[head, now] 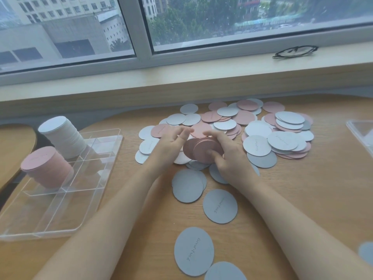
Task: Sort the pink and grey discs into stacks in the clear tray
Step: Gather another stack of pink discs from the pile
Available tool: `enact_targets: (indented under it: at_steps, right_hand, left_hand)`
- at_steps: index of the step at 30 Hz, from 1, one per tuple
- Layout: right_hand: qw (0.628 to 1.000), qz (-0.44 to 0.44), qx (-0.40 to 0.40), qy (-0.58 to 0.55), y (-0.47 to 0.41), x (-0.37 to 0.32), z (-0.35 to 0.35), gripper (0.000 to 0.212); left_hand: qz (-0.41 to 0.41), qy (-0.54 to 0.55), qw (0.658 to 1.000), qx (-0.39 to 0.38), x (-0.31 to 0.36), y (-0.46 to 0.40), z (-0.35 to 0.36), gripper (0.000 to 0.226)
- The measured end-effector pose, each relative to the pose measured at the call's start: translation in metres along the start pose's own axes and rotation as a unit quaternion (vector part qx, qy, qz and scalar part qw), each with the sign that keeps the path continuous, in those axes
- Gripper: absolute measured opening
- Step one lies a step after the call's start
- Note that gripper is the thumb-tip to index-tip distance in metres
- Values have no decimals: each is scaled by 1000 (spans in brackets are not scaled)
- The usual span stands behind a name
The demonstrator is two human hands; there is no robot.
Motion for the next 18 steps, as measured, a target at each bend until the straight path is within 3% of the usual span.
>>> enact_targets:
  at_steps: [4,7,10,14,18]
  right_hand:
    - [1000,-4,1,20,-1,1,0,47]
    - [1000,-2,1,18,-1,0,-1,47]
    - [1000,-4,4,15,-1,-1,-1,46]
    - [1000,-3,4,11,-1,-1,-1,47]
    - [1000,-1,1,11,-1,-1,-1,50]
  left_hand:
    - [-18,-213,966,147,-29,-39,-32,25]
    - [-58,-283,948,137,-45,-50,-43,36]
    - [-70,-294,946,118,-48,-51,-45,41]
    - [-42,-294,945,137,-41,-47,-54,27]
    - [-29,-251,942,219,-31,-31,-67,25]
Point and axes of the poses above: each hand's wrist, its own y-axis away from the middle knuckle, its own z-axis out of the palm, x = y × z, the point moved 3 cm from there along -y, towards the middle knuckle, and after that the axes turned 9 degrees about -z, right-handed, at the moved point
